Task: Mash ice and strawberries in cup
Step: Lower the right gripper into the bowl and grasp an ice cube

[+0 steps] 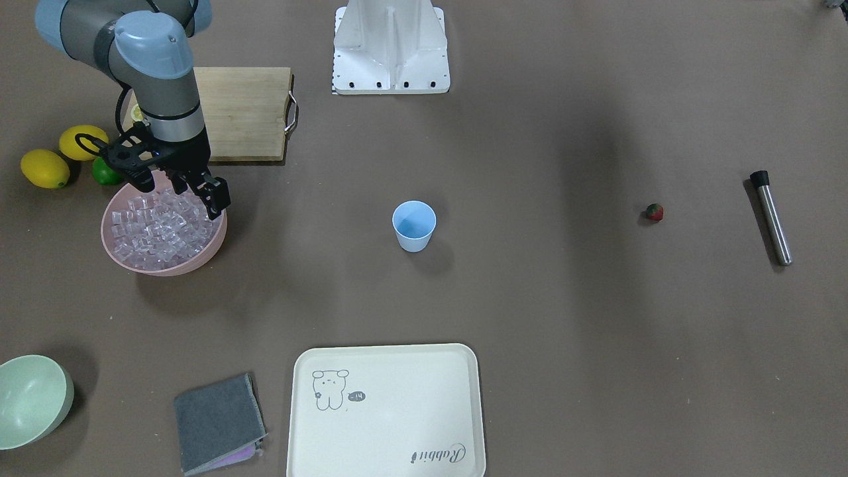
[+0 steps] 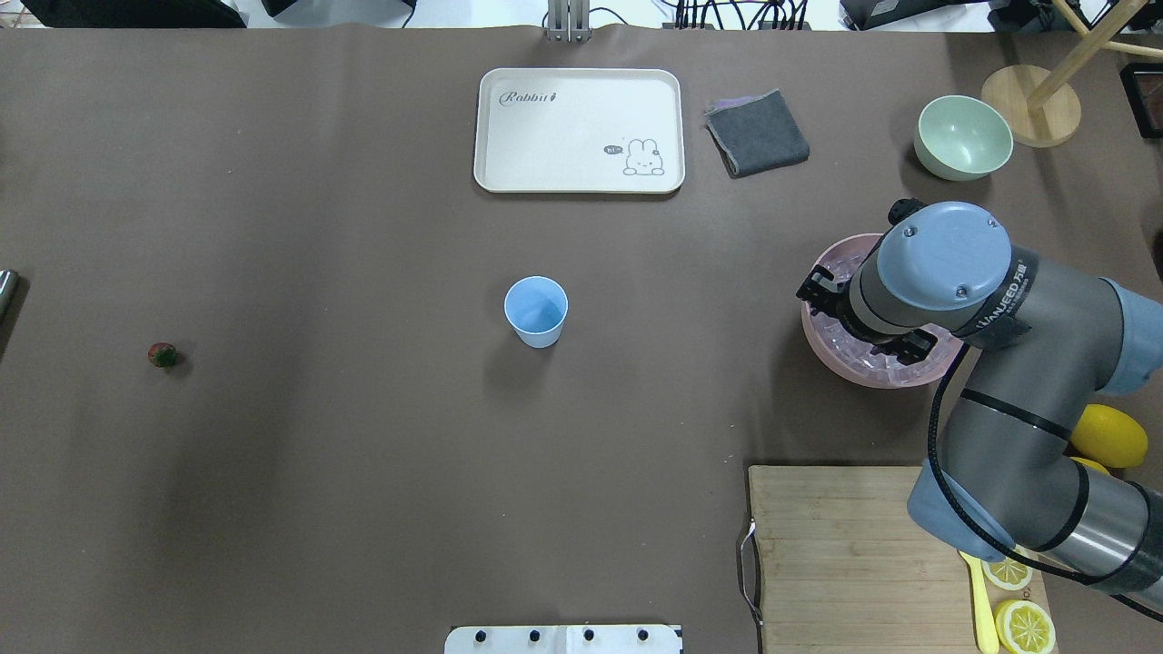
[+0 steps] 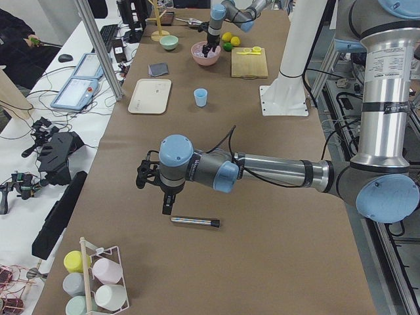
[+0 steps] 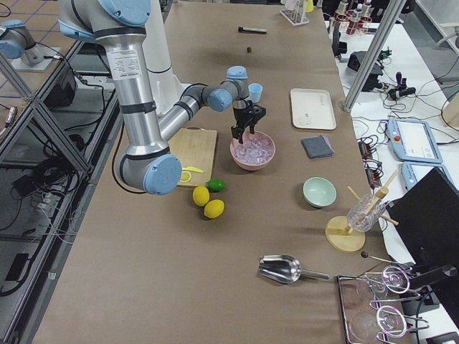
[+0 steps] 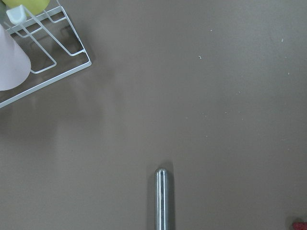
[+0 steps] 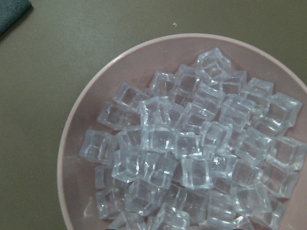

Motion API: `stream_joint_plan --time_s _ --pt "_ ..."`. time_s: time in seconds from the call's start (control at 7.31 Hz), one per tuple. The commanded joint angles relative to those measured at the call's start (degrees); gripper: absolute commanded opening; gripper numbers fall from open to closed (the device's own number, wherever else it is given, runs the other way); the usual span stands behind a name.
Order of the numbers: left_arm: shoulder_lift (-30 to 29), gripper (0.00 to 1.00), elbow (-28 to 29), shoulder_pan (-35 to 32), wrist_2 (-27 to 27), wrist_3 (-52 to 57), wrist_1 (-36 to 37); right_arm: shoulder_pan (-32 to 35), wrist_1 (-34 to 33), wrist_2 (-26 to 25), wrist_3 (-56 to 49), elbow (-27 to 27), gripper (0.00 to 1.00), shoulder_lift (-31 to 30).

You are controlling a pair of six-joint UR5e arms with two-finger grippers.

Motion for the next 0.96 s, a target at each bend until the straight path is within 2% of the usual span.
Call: stream_joint_plan --time_s 0.0,0.14,0.27,0.41,0.82 --pt "0.0 0.98 -0.77 0.0 0.0 -0.09 0.0 0.54 -0.03 0.05 -0.03 -0.62 0.77 -0.06" --pt "0.35 0.98 -1.21 0.0 0.0 -0.09 0.09 0.55 -0.03 0.05 0.06 -0.79 0.73 -0.24" --pt "0.35 0.98 -1.04 0.09 0.0 -0.09 0.09 0.46 0.06 0.05 0.23 -1.14 0.73 -0.07" --pt "0.35 0.98 -0.6 0.09 0.09 0.09 0.0 0.46 -0.03 0.05 0.41 -1.15 0.67 0.11" --pt "0.35 0.98 -0.86 0.09 0.0 0.0 0.0 0.28 0.06 0.05 0.5 -1.76 0.66 -0.06"
